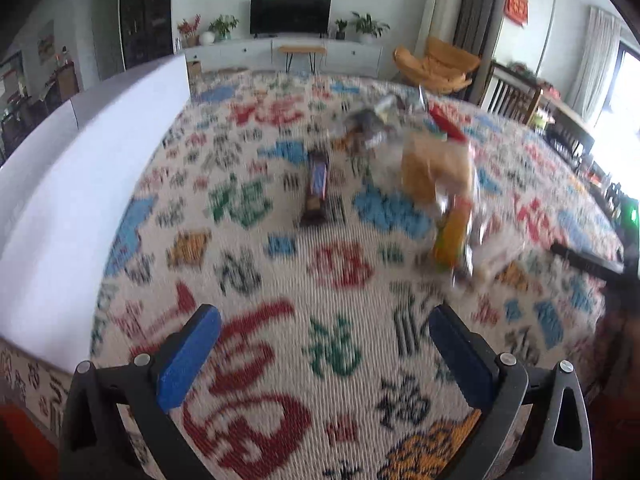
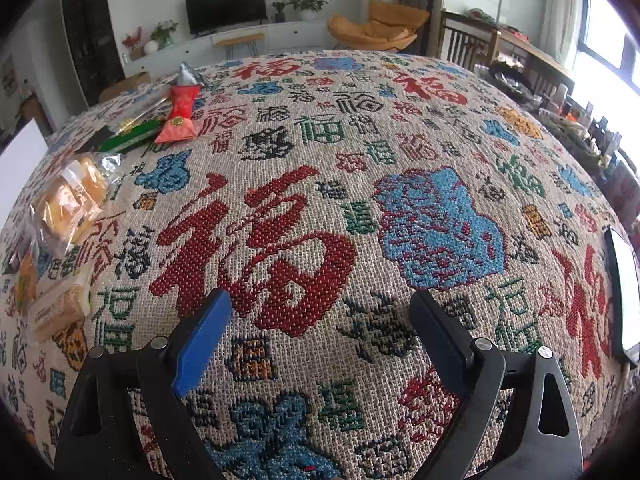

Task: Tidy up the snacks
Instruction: 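Grasp the Snickers bar with the left tool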

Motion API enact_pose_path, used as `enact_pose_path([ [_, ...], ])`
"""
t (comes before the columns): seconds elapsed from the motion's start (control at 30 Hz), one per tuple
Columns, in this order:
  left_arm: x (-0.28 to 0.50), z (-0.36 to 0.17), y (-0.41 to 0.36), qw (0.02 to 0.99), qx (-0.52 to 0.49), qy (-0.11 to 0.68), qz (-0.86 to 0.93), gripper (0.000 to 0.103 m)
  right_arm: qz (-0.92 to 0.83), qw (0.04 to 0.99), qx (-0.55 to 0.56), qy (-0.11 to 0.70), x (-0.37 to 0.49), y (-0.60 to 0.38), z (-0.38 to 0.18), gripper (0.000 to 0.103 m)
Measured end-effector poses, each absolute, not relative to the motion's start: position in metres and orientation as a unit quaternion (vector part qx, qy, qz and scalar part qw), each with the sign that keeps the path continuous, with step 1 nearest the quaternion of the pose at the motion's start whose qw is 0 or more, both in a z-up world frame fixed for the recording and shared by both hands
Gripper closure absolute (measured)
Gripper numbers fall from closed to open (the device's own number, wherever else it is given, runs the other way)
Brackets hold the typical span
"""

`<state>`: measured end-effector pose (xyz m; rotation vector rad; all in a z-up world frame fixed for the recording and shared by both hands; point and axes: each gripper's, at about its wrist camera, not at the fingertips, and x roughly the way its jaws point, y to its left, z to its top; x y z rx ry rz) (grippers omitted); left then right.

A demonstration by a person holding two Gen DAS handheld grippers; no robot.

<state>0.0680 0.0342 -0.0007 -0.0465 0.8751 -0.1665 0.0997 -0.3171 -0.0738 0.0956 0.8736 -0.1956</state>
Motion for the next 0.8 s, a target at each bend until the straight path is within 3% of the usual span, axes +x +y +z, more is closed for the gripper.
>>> enact_pose_path([
  [0.2, 0.123, 0.022, 0.022, 0.895, 0.042, 0.436, -0.08, 0.0, -0.094, 0.9, 0.047, 0.422, 0.099, -0.317, -0.074, 0.01],
  [0.37, 0.178, 0.013, 0.01, 0.87, 0.059, 0.484, -0.075, 0.011, -0.094, 0.9, 0.046, 0.422, 0.099, -0.317, -0.074, 0.01],
  [0.47, 0.209, -0.009, 0.007, 0.847, 0.046, 0.526, -0.067, 0.03, -0.094, 0.9, 0.046, 0.422, 0.099, -0.317, -0.074, 0.01],
  [0.53, 0.219, -0.023, 0.006, 0.833, 0.036, 0.549, -0.064, 0.053, -0.094, 0.901, 0.047, 0.422, 0.099, -0.317, -0.074, 0.01],
  [0.6, 0.22, -0.027, 0.006, 0.833, 0.036, 0.549, -0.066, 0.066, -0.094, 0.901, 0.047, 0.422, 0.099, -0.317, -0.074, 0.01],
  [0.63, 0.218, -0.025, 0.005, 0.835, 0.039, 0.544, -0.071, 0.086, -0.094, 0.901, 0.047, 0.422, 0.099, -0.317, -0.074, 0.01],
  [0.8, 0.19, -0.023, 0.025, 0.829, -0.006, 0.552, -0.091, 0.086, -0.095, 0.9, 0.046, 0.422, 0.098, -0.317, -0.074, 0.01],
])
